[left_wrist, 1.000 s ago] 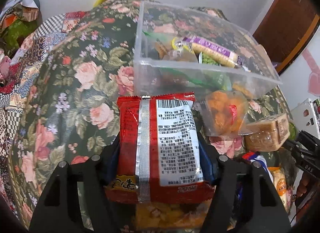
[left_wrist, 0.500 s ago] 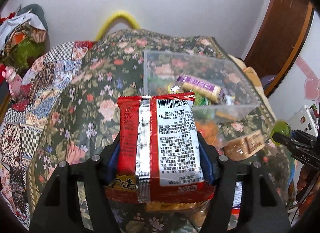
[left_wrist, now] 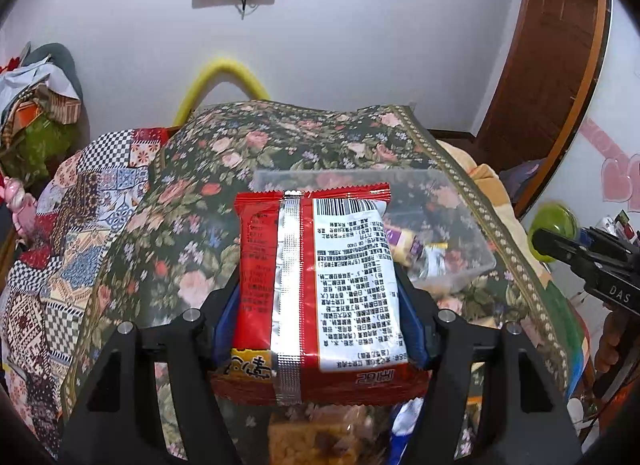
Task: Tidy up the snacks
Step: 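Place the red bag and green jelly cup into the clear box, open both grippers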
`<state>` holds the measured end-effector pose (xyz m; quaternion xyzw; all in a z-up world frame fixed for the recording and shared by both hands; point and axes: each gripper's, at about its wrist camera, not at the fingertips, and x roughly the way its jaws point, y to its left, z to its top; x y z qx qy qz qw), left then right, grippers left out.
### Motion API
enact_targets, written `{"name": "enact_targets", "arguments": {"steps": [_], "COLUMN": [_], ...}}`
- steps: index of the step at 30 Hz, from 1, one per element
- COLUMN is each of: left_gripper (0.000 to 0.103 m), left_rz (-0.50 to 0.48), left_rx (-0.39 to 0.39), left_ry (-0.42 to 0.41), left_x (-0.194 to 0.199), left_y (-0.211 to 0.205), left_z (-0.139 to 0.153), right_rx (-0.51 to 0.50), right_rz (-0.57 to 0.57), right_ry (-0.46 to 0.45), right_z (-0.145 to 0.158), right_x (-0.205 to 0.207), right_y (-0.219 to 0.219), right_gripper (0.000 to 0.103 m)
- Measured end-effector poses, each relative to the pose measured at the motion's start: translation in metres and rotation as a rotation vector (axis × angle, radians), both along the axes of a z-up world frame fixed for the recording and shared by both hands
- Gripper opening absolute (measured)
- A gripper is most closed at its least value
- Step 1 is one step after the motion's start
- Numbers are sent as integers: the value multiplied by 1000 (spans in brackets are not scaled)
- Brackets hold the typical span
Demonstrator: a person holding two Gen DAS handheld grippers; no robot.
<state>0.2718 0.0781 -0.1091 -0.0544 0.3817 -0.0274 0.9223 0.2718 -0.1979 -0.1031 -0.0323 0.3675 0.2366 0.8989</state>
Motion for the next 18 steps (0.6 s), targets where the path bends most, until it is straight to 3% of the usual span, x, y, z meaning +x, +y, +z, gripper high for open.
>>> {"name": "enact_targets", "arguments": {"steps": [11,18], "left_gripper": [66,66], "left_rz": [-24,-37], "left_rx": [-31,-68], "left_ry": [27,96], "left_x": [50,84], "left_y": [-17,-23], "left_z": [-12,-34], "right_rx": [6,-23], "right_rz": [15,19], "right_ry": [10,45], "right_z": [-1,-16], "right_x": [40,61], "right_y": [29,45], "right_gripper": [40,40]}}
